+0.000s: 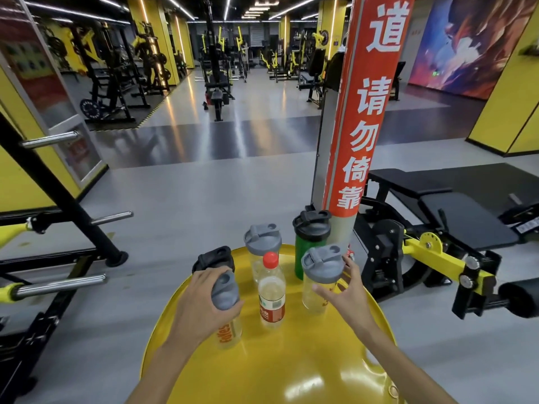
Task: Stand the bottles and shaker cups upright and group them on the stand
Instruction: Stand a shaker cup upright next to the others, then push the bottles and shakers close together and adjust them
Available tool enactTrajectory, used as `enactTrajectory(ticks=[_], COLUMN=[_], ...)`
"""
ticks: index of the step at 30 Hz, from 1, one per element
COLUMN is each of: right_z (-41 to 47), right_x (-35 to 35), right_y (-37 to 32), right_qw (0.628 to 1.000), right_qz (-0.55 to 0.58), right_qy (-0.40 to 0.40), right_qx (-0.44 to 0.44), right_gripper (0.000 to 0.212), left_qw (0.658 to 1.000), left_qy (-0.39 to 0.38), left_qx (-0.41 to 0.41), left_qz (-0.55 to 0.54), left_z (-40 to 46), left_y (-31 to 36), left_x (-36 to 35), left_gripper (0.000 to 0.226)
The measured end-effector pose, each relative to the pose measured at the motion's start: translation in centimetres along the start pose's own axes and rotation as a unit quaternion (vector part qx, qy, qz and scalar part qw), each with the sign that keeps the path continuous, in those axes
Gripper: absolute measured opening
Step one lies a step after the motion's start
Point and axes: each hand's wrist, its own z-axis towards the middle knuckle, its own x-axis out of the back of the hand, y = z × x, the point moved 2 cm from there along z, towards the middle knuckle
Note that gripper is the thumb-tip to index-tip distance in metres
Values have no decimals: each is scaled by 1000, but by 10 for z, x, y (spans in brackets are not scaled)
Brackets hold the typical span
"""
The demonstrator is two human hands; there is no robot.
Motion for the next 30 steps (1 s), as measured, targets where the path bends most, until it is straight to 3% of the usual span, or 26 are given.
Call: enactTrajectory(ticks=[30], right_z=[30], right_x=[2], right_y=[7], right_qw=[998], right_qz=[-59], right_qy=[32], right_qx=[-5], right_gripper=[88], left_qw=[999], left_qy=[5], left_qx=[-34], left_qz=[-22], left_z=[4], left_y=[-5], left_x=[3], left_gripper=[70])
